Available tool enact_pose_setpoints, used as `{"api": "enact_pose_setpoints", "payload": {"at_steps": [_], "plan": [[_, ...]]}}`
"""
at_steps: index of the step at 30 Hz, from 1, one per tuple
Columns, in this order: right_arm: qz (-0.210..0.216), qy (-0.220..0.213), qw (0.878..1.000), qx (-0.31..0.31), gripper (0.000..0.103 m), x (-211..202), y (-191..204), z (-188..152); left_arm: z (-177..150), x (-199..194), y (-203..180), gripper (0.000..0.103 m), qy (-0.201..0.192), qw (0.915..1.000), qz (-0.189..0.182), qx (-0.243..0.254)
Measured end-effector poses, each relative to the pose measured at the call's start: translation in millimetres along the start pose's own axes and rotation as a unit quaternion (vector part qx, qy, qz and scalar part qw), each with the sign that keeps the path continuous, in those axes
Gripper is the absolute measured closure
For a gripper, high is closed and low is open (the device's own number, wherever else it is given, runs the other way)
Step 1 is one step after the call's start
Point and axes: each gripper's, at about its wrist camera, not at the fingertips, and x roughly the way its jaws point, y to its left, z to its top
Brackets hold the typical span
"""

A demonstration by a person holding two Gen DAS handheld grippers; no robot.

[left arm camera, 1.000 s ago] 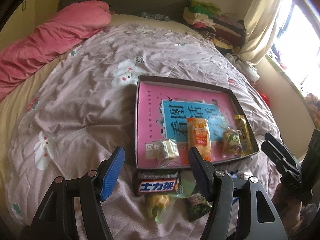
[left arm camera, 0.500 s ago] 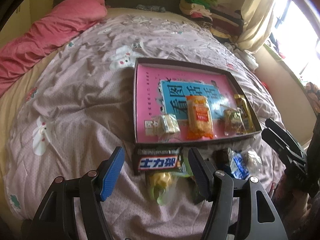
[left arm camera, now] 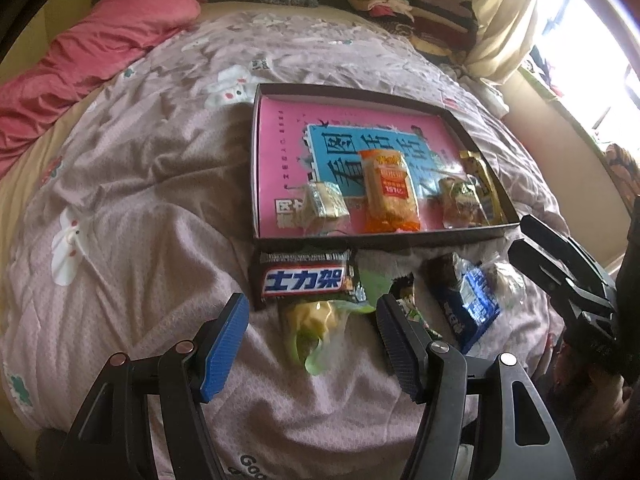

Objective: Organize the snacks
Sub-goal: 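Withdraw both open tools from the tray back toward the remaining snacks, then move the left tool to the green-wrapped cake while the right tool approaches the foil ball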

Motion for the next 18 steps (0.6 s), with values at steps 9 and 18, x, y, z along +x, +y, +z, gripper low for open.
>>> {"api": "enact_pose_setpoints", "payload": {"at_steps": [9, 18], "plan": [[-0.002, 0.012, 1.000, -0.015, 0.033, 1, 11, -7, -9, 4, -4, 0.035, 0.013, 0.9998, -0.002, 0.013], [0.000, 0.028, 0.999, -0.026, 0.033, 3, 19, -13, -14, 11, -5, 0.035, 0.025, 0.9996, -0.005, 0.014]]}}
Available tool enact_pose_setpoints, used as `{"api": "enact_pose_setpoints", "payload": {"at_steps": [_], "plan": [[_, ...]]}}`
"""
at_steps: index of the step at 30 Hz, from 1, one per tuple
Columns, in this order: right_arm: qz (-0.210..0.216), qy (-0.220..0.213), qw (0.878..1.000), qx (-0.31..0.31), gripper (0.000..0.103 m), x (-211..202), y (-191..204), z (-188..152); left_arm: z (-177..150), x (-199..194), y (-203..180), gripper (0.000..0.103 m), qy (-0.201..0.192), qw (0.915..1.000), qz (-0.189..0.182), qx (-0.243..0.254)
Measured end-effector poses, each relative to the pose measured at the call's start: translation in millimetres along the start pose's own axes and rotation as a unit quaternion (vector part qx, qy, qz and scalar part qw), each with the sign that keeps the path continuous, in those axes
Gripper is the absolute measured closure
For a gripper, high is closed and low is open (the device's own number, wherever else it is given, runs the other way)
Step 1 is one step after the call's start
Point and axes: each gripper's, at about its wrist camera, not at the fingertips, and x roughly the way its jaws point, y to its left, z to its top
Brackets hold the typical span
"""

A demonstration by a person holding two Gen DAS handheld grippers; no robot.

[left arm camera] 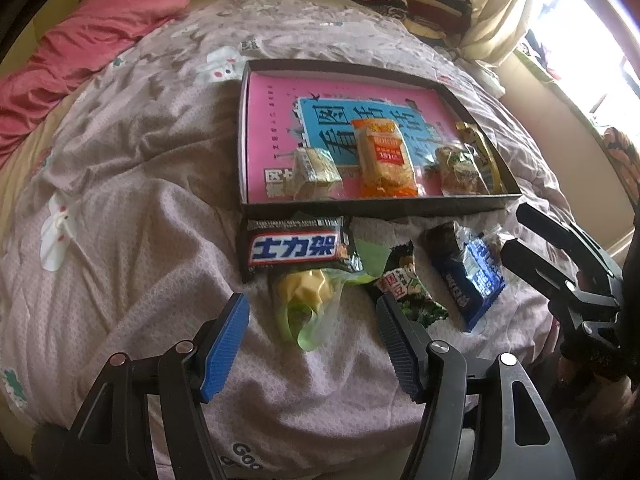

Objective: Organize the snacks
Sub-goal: 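Move the left tool to the green-wrapped cake while the right tool approaches the foil ball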

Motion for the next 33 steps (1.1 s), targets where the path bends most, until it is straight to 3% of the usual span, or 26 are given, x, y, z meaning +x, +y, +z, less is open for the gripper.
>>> {"api": "enact_pose_setpoints", "payload": {"at_steps": [18, 27, 33], "plan": [[0.006, 0.034, 0.999, -0.021, 0.033, 25, 2, -6, 0, 16, -2, 0.035, 0.007, 0.9999, -0.008, 0.000], [0.002, 0.053, 0.998, -0.038, 0.033, 45, 0, -5, 4, 25, -4, 0.042, 0.003, 0.9998, -0.020, 0.003], [0.000, 0.065, 0.997, -0.049, 0.045, 58, -2, -6, 4, 27, 1, 0.046, 0.002, 0.9997, -0.023, -0.003]]}}
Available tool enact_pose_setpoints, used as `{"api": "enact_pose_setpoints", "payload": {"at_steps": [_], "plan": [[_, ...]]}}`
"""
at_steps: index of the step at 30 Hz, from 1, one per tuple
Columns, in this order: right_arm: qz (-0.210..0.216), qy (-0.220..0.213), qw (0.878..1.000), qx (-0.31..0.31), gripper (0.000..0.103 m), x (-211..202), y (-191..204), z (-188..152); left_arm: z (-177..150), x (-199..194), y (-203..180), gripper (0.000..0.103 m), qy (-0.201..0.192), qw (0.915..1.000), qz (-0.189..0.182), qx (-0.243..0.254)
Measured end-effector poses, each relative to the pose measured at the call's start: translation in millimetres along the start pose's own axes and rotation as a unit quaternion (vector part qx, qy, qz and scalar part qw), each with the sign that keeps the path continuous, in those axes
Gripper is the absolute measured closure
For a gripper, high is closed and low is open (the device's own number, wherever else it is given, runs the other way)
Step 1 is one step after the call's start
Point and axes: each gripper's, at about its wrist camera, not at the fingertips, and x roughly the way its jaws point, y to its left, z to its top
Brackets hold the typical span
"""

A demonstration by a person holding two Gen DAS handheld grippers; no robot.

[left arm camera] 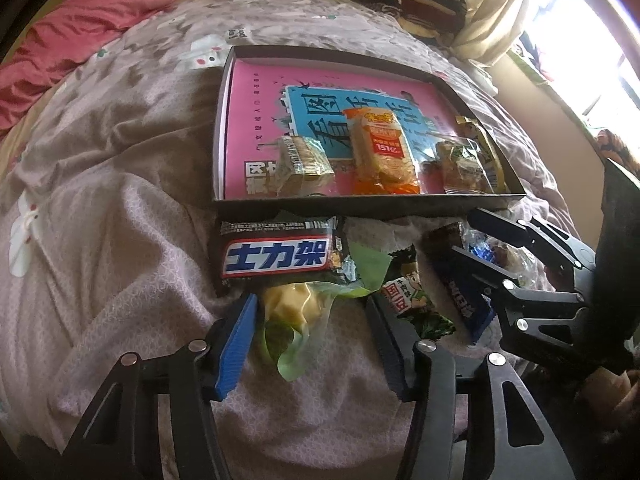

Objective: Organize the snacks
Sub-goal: 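Move the left tool to the green-wrapped cake while the right tool approaches the foil ball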

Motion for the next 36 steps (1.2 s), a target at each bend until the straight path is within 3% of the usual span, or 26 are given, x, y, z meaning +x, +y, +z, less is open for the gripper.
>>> {"api": "enact_pose_setpoints", "payload": {"at_steps": [7, 11, 14, 31, 36], "plan": [[-0.004, 0.026, 1.000, -0.008, 0.050, 14, -1, -2, 0, 5, 10, 0.047, 0.006, 0.9998, 0.000, -0.017], [0.002, 0.030, 1.000, -0.010, 0.068, 19, -1, -1, 1, 9, 10, 0.051, 0.006, 0.9999, 0.001, -0.014], [0.007, 0.030, 0.999, -0.011, 0.076, 21, 0, 0, 3, 13, 11, 0.051, 0.004, 0.9998, -0.002, -0.017], [0.035, -0.001, 0.999, 0.011, 0.076, -1, 2, 3, 10, 28, 11, 0.053, 0.008, 0.9996, -0.012, -0.026], [0.035, -0.012, 0.999, 0.013, 0.076, -6, 2, 5, 10, 27, 14, 0.060, 0.007, 0.9994, -0.020, -0.029]]}}
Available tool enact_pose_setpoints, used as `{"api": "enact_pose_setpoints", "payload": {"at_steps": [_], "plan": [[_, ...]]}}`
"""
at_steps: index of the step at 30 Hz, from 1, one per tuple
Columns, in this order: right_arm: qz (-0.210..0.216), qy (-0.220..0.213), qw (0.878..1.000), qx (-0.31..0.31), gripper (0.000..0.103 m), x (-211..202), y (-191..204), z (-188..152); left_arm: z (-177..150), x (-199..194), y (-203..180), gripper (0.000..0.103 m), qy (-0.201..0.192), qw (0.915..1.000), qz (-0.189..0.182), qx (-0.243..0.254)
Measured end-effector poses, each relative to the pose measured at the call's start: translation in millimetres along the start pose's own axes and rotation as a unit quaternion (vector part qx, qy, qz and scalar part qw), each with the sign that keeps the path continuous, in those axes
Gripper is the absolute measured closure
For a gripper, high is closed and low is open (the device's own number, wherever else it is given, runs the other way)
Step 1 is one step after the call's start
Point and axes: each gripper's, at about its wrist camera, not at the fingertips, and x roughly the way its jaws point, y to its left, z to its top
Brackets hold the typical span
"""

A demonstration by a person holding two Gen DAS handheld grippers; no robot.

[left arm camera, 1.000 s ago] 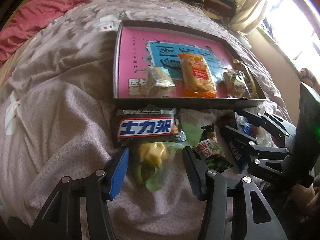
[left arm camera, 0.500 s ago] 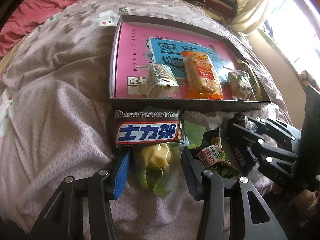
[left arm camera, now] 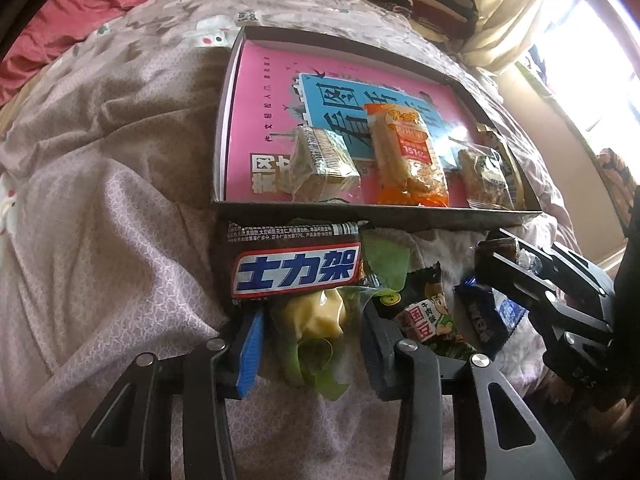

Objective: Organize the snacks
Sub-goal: 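Move the left tool to the green-wrapped cake while the right tool approaches the foil ball, then grasp the green-wrapped cake with the left tool while the right tool grasps the foil ball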

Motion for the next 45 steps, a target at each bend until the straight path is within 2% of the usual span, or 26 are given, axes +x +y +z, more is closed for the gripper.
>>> {"api": "enact_pose_setpoints", "payload": {"at_steps": [15, 26, 29, 45], "plan": [[0.001, -0.017, 1.000, 0.015, 0.076, -12, -4, 0, -15, -21, -14, 0.064, -0.006, 0.9995, -0.012, 0.030], [0.006, -0.021, 1.000, 0.018, 0.076, -18, -4, 0, -24, -36, -20, 0.064, -0.004, 0.9994, 0.001, 0.035], [0.009, -0.020, 1.000, 0.019, 0.076, -19, -3, 0, -29, -37, -23, 0.064, 0.004, 0.9994, -0.006, 0.034], [0.027, -0.033, 0.999, 0.020, 0.076, -33, -2, 4, -36, -57, -50, 0.064, 0.000, 0.9979, 0.006, 0.064]]}}
